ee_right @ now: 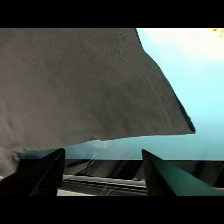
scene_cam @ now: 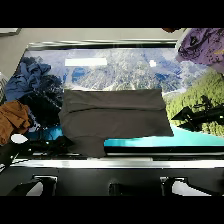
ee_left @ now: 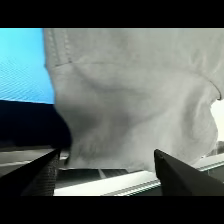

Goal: Fold the clothes and pants, and hang the long-sleeved shirts on hangers.

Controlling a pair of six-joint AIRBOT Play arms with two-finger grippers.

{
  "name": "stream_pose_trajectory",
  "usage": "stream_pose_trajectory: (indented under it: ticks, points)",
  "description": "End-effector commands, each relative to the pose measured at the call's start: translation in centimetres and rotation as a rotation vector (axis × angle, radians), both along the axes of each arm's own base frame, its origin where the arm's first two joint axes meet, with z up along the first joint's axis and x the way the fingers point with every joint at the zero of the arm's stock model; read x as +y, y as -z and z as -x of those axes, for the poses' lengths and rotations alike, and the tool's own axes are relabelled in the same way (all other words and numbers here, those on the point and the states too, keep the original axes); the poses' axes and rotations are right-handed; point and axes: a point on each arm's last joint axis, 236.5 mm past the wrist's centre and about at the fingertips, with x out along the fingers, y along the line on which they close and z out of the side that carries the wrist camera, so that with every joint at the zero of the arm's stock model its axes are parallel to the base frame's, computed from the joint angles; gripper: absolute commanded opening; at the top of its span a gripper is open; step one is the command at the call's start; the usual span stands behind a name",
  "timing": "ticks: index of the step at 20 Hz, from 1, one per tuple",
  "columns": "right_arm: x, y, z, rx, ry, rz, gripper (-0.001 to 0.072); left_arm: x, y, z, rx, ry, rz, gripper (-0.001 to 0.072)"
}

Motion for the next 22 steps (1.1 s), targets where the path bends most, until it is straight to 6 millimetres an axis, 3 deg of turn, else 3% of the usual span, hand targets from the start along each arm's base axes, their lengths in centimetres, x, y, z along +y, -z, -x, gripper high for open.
stream_pose_trajectory:
  ticks: [1, 3, 4, 7, 11, 15, 22]
  points:
    - [0.2, -0.1, 0.2, 0.006, -0.007, -0.009, 0.0539, -1.5, -0.1, -0.1, -0.016, 0.021, 0.036, 0.0511]
    - [0.3, -0.1, 0.4, 0.012, -0.011, -0.014, 0.0539, -2.0, -0.2, 0.4, -0.006, 0.048, 0.045, 0.0222]
    - [0.3, -0.2, 0.4, 0.013, -0.011, -0.013, 0.0539, -2.1, -0.3, 0.7, 0.001, 0.054, 0.052, 0.0128]
    - [-0.1, 0.0, 0.6, 0.027, 0.007, -0.003, 0.0539, -2.4, -0.6, 1.4, 0.015, 0.084, 0.071, 0.002]
    - [-2.4, 1.7, 2.0, 0.09, 0.015, 0.077, 0.054, -2.5, -0.7, 1.5, 0.011, 0.094, 0.073, 0.0019]
    - [-1.6, 4.2, 2.7, 0.138, -0.014, 0.028, 0.054, -2.6, -0.8, 1.6, 0.015, 0.099, 0.077, 0.0019]
    - [-2.4, 6.8, 2.4, 0.11, -0.001, 0.076, 0.0525, -2.6, -0.8, 1.8, 0.02, 0.104, 0.082, 0.0019]
